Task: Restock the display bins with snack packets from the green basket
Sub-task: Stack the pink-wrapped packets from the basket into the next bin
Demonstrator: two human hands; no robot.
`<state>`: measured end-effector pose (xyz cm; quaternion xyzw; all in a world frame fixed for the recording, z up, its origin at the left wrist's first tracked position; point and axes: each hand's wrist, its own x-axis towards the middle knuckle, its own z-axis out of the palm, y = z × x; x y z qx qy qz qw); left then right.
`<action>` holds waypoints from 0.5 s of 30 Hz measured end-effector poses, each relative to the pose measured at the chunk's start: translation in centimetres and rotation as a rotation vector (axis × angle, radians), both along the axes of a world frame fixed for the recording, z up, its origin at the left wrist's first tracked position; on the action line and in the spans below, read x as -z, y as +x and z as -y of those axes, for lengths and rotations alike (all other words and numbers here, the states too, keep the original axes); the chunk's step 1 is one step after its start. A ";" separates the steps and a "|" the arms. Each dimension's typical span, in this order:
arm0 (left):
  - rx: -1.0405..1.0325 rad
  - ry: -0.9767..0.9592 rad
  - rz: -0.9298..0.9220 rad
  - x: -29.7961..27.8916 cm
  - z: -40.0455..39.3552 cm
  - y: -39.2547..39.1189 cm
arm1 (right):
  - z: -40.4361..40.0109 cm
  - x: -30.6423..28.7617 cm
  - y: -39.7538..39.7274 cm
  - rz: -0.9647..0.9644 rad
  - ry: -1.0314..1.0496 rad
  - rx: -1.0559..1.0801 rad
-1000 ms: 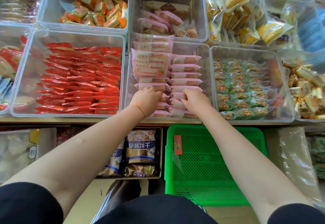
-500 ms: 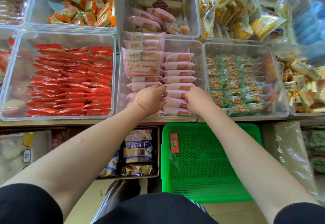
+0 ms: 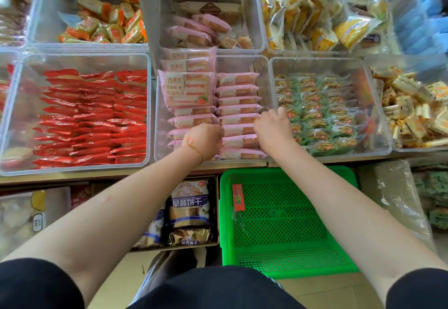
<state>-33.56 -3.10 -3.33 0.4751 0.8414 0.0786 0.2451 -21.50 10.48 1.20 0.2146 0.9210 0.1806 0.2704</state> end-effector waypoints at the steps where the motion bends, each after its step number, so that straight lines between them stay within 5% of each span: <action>1: -0.023 -0.020 -0.010 -0.2 0.1 -0.1 | 0.1 -0.2 0.1 0.007 -0.028 0.008; 6: 0.049 -0.219 -0.080 -0.7 0.4 0.4 | 0.6 0.4 0.6 0.114 -0.227 0.017; 9: 0.014 -0.223 -0.107 -0.3 0.4 1.0 | -0.2 2.9 0.8 0.142 -0.210 -0.093; 15: 0.032 -0.252 -0.116 -0.4 0.0 1.4 | 0.4 1.1 -0.1 0.273 -0.256 0.015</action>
